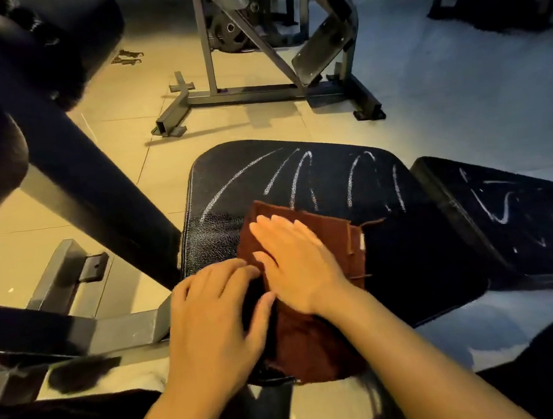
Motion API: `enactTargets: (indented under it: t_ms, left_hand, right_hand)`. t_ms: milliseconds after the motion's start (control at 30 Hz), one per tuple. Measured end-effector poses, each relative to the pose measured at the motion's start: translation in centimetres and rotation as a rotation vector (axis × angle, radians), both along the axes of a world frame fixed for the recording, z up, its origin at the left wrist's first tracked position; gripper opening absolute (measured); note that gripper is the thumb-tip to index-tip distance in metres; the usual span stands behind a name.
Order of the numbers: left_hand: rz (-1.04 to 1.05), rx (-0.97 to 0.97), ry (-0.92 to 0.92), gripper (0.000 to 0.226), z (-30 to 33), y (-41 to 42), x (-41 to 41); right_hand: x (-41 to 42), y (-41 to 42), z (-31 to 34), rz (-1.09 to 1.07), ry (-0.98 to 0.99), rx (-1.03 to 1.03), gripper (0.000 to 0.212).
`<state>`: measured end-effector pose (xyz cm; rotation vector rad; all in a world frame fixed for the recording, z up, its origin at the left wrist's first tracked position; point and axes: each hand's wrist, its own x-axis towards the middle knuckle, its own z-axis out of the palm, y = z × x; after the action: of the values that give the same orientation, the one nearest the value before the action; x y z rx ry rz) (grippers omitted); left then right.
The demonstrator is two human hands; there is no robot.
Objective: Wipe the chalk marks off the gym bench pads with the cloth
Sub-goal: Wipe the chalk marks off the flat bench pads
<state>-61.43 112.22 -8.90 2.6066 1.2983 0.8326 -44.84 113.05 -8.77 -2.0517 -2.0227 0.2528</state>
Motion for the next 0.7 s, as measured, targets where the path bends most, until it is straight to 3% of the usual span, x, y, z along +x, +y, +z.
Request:
enactTargets:
  t_ms: [133,200,300,467,567,700]
  left_hand:
    - [0.026,-0.034,0.035,0.035,0.6,0.8,0.3]
    - [0.004,-0.026,0.097,0.036,0.9,1.2,1.6]
    - [-0.061,-0.018,0.17,0.042,0.5,1.0,3.8]
    - [-0.117,-0.034,0.258,0.055,-0.8,0.6,5.3]
    - [-0.12,-0.043,0.29,0.057,-1.0,0.6,5.6]
    - [-0.122,-0.045,0.291,0.057,-0.9,0.6,5.7]
  right_hand:
    - [1.4,-0.4,-0.2,0.015,0.068,0.026,0.055]
    - [4.4,-1.7,-0.7,-0.116,0.092,0.073,0.066]
    - [11.0,-3.9,-1.4,-0.377,0.049,0.018,0.054]
    - [17.0,-5.6,-1.8,-0.609,0.038,-0.03,0.056]
    - [15.6,-5.4,-1.7,-0.583,0.018,-0.035,0.057]
    - [10.1,-4.5,-1.1,-0.298,0.045,0.016,0.061]
